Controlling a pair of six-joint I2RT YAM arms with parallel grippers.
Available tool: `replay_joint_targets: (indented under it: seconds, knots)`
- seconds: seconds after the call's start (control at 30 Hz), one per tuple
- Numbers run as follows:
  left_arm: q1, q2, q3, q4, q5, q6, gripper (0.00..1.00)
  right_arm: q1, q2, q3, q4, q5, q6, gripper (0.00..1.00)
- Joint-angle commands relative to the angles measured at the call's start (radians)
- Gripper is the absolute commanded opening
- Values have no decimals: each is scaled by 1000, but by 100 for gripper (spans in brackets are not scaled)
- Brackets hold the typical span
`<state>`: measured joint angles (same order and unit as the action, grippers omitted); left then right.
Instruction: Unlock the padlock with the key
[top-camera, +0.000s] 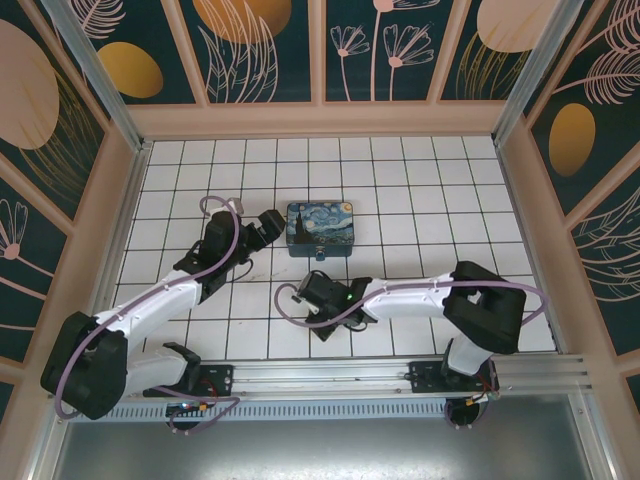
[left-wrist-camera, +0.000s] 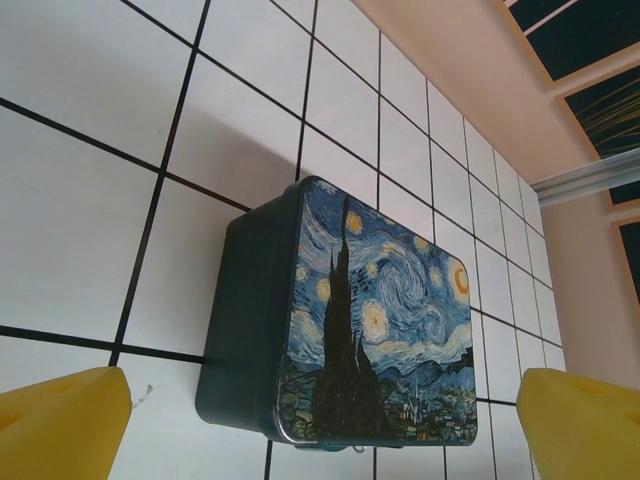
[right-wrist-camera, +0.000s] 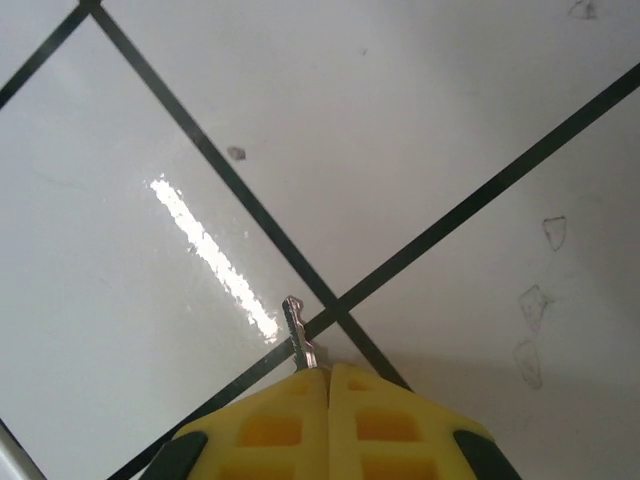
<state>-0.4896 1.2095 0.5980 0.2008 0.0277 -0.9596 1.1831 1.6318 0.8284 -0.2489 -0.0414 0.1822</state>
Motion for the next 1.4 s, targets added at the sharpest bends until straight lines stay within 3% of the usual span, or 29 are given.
replay_joint_targets:
  seconds: [0.0, 0.5, 0.93, 1.03, 1.07, 1.17, 1.37]
  knots:
    - [5, 16, -9, 57, 36, -17, 99, -34, 17, -28, -7, -49, 2, 0]
    - [5, 24, -35, 78, 115, 0, 99, -176, -219, -105, 138, -80, 115, 0]
    - [5, 25, -49, 86, 146, -19, 99, -177, -208, -112, 127, -48, 190, 0]
    - [6, 35, -56, 98, 153, -32, 99, -174, -162, -116, 139, -12, 209, 45]
    - [6, 40, -56, 100, 156, -34, 99, -173, -159, -119, 142, 7, 223, 52]
    - [5, 40, -59, 101, 160, -37, 99, -174, -179, -127, 146, 48, 262, 58]
    - [5, 39, -56, 101, 157, -38, 99, -163, -223, -134, 114, 124, 331, 61]
